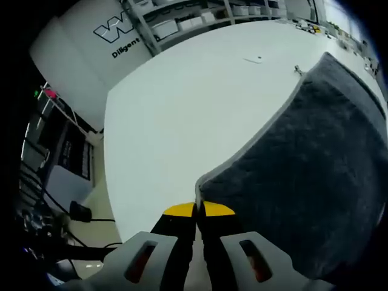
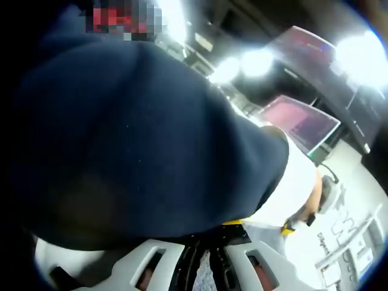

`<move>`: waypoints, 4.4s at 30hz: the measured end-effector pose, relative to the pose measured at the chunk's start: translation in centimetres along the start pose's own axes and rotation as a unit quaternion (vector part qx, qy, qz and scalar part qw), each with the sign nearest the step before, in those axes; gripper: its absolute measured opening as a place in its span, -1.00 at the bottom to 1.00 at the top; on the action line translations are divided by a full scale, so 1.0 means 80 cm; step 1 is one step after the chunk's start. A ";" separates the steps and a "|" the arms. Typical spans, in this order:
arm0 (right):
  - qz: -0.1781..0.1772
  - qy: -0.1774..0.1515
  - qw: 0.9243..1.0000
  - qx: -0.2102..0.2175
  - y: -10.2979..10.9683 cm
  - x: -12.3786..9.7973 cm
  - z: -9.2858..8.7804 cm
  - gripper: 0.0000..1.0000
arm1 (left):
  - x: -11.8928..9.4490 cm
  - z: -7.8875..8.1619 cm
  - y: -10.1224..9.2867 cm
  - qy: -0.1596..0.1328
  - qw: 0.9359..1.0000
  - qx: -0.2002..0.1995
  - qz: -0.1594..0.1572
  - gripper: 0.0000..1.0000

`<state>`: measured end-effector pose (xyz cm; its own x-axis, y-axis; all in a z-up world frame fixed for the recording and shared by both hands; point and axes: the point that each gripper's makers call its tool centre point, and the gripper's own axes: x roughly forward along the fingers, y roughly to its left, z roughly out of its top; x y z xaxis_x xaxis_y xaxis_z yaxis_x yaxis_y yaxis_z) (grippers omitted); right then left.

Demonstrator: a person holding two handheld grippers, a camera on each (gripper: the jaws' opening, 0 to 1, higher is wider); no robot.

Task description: Open the folded towel by lifting each exposed corner and separating the folded layers until the towel lies flat within the target outline without major curled edges

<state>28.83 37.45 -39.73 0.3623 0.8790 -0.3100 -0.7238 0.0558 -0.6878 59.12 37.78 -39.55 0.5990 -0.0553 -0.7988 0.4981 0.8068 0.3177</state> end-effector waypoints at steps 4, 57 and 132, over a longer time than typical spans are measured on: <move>0.004 -0.001 1.000 0.001 0.001 0.003 0.001 -1.00 | -0.001 -0.001 -0.002 -0.001 1.000 0.005 0.003 -0.95; 0.043 0.003 0.999 -0.026 0.003 0.048 0.001 -1.00 | -0.014 0.003 0.019 -0.030 0.999 -0.005 0.040 -0.95; 0.078 -0.055 0.994 0.054 0.010 0.038 0.017 -1.00 | -0.211 0.030 0.020 -0.150 0.987 -0.004 0.053 -0.58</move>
<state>28.57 40.84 -40.30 0.1787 0.9270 -0.3299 -0.8276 -0.0397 -0.5599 51.35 38.63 -24.35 0.8066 -0.1405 -0.5741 0.4182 0.8220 0.3864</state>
